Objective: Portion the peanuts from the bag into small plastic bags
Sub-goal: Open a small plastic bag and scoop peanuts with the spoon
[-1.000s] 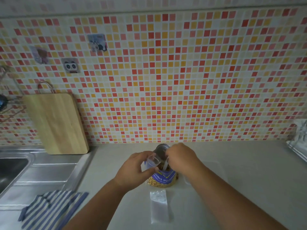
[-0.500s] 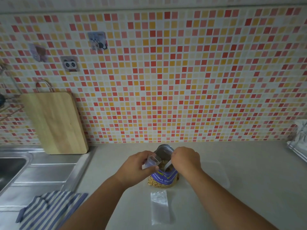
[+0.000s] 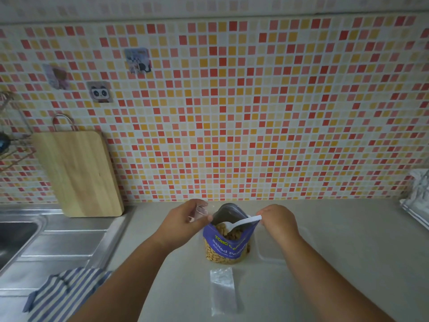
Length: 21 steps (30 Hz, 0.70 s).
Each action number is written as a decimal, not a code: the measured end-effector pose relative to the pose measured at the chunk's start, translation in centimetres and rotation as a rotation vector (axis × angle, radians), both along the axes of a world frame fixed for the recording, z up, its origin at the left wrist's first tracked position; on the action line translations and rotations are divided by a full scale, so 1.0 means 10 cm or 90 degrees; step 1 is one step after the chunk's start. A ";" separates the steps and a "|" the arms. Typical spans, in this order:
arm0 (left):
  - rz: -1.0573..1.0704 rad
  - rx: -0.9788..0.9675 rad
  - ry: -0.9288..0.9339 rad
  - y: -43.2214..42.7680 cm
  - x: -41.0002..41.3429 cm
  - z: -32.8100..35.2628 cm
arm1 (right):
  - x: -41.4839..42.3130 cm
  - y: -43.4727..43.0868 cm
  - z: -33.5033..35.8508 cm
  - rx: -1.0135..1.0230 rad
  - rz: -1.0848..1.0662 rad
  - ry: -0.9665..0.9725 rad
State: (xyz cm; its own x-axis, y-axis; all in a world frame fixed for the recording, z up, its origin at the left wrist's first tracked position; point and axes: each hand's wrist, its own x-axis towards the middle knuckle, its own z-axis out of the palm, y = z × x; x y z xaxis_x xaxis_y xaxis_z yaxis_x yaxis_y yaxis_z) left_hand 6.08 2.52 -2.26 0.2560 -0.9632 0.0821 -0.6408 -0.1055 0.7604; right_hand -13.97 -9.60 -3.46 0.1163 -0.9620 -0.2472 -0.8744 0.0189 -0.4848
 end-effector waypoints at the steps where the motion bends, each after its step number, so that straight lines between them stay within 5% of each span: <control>1: -0.003 0.004 -0.034 -0.01 0.01 0.00 | -0.03 -0.02 -0.01 0.020 -0.007 0.009; 4: -0.018 0.009 -0.124 -0.03 0.04 -0.01 | -0.09 -0.06 0.01 0.036 -0.006 -0.016; 14: -0.065 0.032 -0.350 -0.07 -0.02 -0.03 | -0.20 -0.09 0.30 0.041 0.050 0.190; 21: -0.076 0.045 -0.435 -0.16 -0.14 -0.04 | -0.14 -0.07 0.58 0.010 0.009 0.079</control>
State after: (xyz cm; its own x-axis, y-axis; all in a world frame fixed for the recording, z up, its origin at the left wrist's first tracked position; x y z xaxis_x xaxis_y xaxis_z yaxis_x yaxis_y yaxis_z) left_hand 4.65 0.89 -2.62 0.0612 -0.9905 0.1229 -0.9835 -0.0389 0.1765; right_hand -15.36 -10.28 2.38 0.0971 -0.9565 -0.2752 -0.9281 0.0128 -0.3721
